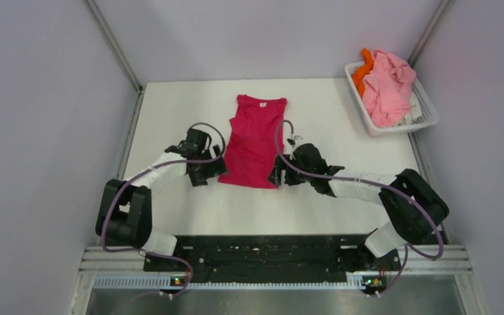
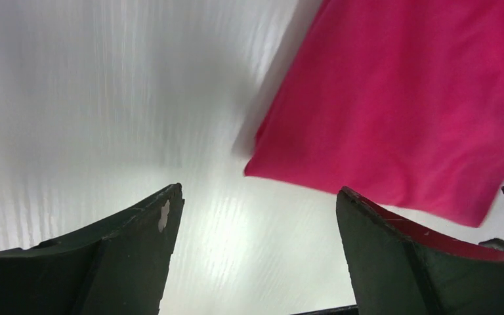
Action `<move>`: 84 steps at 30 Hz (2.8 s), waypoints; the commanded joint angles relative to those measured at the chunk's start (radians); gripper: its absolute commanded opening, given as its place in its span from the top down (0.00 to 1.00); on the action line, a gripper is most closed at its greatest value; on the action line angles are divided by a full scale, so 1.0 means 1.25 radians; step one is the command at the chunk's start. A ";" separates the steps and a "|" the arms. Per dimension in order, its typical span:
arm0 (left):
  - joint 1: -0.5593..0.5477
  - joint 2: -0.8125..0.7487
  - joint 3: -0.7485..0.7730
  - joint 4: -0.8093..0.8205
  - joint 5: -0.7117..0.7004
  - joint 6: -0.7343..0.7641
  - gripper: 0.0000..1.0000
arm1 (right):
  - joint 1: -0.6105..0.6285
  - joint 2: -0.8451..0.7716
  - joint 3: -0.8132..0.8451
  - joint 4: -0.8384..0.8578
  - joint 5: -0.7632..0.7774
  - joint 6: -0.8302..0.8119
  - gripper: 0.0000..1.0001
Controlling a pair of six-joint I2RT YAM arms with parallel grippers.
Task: Fold and stack the t-shirts
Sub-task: Grab one side of the 2/3 rectangular tshirt with both arms, then fold the long partially folded tshirt into a neat square
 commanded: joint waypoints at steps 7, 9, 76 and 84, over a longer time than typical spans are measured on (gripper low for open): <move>0.001 0.082 -0.108 0.142 0.078 -0.020 0.32 | 0.079 0.045 -0.062 0.057 0.065 0.166 0.49; 0.001 0.107 -0.111 0.161 0.079 -0.021 0.38 | 0.079 0.062 -0.059 0.057 0.068 0.170 0.54; 0.072 0.399 0.540 0.066 0.112 0.104 0.01 | -0.369 0.335 0.447 -0.115 -0.251 0.045 0.02; 0.072 0.360 0.334 0.123 0.243 0.127 0.15 | -0.271 0.197 0.339 -0.156 -0.252 -0.047 0.01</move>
